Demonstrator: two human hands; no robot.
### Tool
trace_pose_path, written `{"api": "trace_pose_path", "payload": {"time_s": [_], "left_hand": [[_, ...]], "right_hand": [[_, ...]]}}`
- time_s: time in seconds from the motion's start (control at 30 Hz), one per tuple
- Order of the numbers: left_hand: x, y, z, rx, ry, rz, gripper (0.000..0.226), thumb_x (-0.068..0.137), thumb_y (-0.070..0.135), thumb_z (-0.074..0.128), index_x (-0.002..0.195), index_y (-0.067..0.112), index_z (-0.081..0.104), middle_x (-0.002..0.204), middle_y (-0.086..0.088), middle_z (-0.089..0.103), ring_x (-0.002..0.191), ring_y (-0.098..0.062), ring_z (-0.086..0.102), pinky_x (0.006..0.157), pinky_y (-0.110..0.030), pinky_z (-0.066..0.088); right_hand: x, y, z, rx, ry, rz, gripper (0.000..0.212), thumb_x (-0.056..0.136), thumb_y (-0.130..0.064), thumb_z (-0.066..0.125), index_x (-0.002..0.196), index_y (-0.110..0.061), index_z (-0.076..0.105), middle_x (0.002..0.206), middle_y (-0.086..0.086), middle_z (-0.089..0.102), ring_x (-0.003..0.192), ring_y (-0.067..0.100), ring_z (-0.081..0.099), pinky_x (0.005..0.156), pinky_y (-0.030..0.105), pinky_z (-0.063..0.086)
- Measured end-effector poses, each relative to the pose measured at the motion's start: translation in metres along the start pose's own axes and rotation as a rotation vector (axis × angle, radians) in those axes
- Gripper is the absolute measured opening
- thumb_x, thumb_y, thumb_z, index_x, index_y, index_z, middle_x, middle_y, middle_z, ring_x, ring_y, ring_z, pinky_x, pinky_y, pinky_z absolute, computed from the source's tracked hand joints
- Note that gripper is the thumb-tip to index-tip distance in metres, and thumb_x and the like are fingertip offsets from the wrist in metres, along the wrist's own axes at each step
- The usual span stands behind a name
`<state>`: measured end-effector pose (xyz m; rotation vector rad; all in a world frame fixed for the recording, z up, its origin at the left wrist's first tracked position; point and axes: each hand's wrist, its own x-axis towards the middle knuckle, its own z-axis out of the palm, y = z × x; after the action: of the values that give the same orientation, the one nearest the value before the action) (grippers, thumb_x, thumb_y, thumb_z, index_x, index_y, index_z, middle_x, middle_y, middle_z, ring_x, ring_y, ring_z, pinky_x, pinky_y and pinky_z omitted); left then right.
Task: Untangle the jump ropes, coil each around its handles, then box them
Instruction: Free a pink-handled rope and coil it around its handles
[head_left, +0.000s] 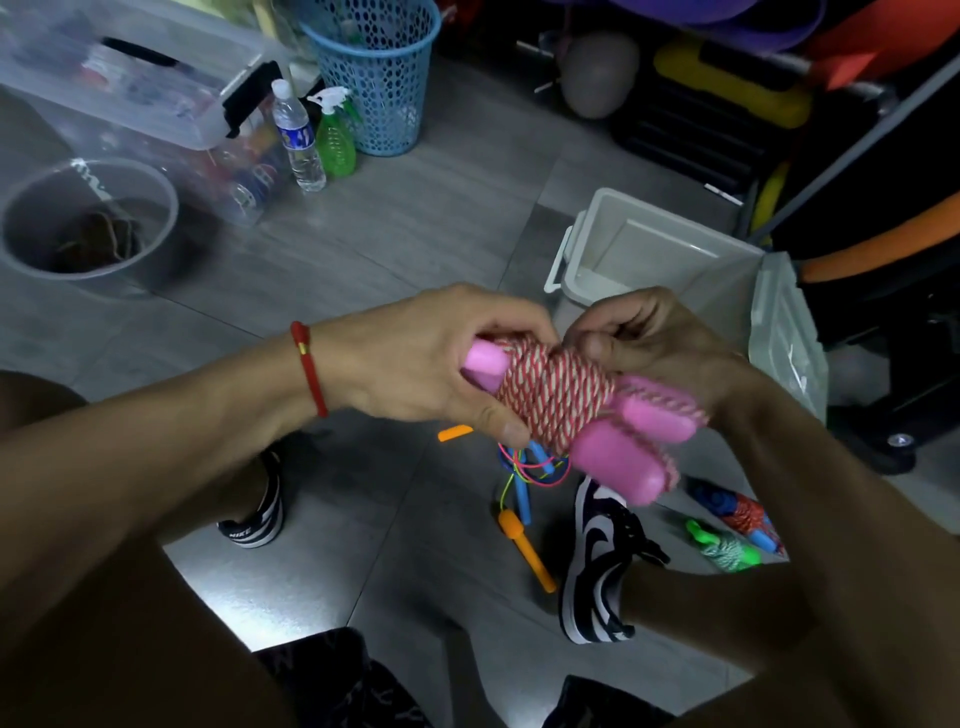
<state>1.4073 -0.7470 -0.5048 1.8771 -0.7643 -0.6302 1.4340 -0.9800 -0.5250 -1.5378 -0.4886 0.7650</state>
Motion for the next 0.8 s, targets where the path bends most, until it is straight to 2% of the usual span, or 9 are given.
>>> {"api": "trace_pose_path", "payload": {"time_s": [0.07,0.13,0.2,0.33,0.4,0.5,0.57,0.63,0.8], "left_hand": [[0.000,-0.002,0.003,-0.242,0.120,0.029,0.037,0.070,0.012,0.086,0.099,0.010,0.063,0.087,0.000,0.068,0.078,-0.008,0.060,0.069,-0.020,0.051],[0.004,-0.009,0.002,-0.470,0.265,0.018,0.029,0.077,0.006,0.075,0.102,0.002,0.062,0.089,-0.005,0.068,0.080,-0.015,0.058,0.064,-0.021,0.045],[0.010,-0.021,-0.002,-0.493,0.390,-0.050,0.035,0.080,0.013,0.073,0.105,-0.007,0.059,0.088,-0.021,0.061,0.076,-0.023,0.047,0.057,-0.026,0.035],[0.018,-0.039,-0.007,-0.368,0.601,-0.177,0.044,0.071,0.023,0.085,0.095,0.007,0.051,0.088,-0.040,0.061,0.063,-0.019,0.044,0.049,-0.025,0.035],[0.022,-0.048,-0.004,-0.238,0.630,-0.200,0.047,0.071,0.024,0.088,0.098,0.019,0.050,0.086,-0.025,0.070,0.063,-0.018,0.052,0.053,-0.027,0.042],[0.025,-0.050,-0.003,0.044,0.640,-0.149,0.057,0.067,0.043,0.084,0.116,0.028,0.058,0.102,0.006,0.072,0.090,-0.012,0.068,0.085,-0.034,0.056],[0.027,-0.048,0.000,0.174,0.603,-0.127,0.059,0.071,0.039,0.084,0.124,0.023,0.061,0.110,0.004,0.072,0.101,-0.016,0.068,0.092,-0.030,0.052],[0.029,-0.044,0.007,0.306,0.612,-0.121,0.058,0.077,0.028,0.083,0.128,0.016,0.058,0.108,-0.003,0.072,0.099,-0.020,0.067,0.083,-0.023,0.047],[0.039,-0.045,0.033,0.470,0.625,0.011,0.056,0.093,0.012,0.064,0.144,0.005,0.042,0.123,-0.019,0.060,0.109,-0.034,0.060,0.092,-0.040,0.047]], "right_hand": [[0.005,0.007,0.012,0.180,-0.100,-0.096,0.011,0.087,-0.015,0.067,0.076,-0.012,0.066,0.066,0.013,0.058,0.059,0.013,0.054,0.070,0.035,0.053],[0.001,0.020,0.021,0.100,0.114,-0.050,0.020,0.089,-0.027,0.066,0.070,-0.021,0.064,0.056,0.015,0.033,0.049,0.013,0.032,0.049,0.031,0.029],[-0.003,0.025,0.028,-0.069,0.327,-0.044,0.028,0.101,-0.022,0.054,0.080,-0.020,0.072,0.060,0.011,0.035,0.054,0.016,0.028,0.049,0.026,0.024],[0.009,0.028,0.061,-0.125,0.434,0.035,0.029,0.103,-0.027,0.047,0.093,-0.015,0.071,0.061,-0.002,0.046,0.058,0.012,0.040,0.059,0.029,0.036],[0.014,0.030,0.069,-0.198,0.523,0.098,0.029,0.100,-0.033,0.048,0.090,-0.022,0.072,0.055,-0.015,0.048,0.054,0.004,0.043,0.061,0.030,0.039],[0.016,0.019,0.065,-0.138,0.622,0.190,0.025,0.092,-0.029,0.054,0.085,-0.020,0.076,0.050,-0.015,0.049,0.048,0.001,0.044,0.059,0.027,0.036],[0.019,0.009,0.063,-0.061,0.666,0.284,0.024,0.094,-0.024,0.055,0.085,-0.014,0.075,0.048,-0.011,0.049,0.039,0.002,0.039,0.051,0.025,0.029],[0.019,0.002,0.066,0.022,0.696,0.339,0.027,0.095,-0.032,0.056,0.078,-0.016,0.070,0.054,-0.006,0.052,0.035,0.003,0.036,0.047,0.024,0.026],[0.017,-0.003,0.065,0.178,0.836,0.307,0.050,0.083,-0.065,0.065,0.067,-0.017,0.066,0.047,-0.010,0.044,0.036,0.005,0.033,0.039,0.020,0.025]]}}
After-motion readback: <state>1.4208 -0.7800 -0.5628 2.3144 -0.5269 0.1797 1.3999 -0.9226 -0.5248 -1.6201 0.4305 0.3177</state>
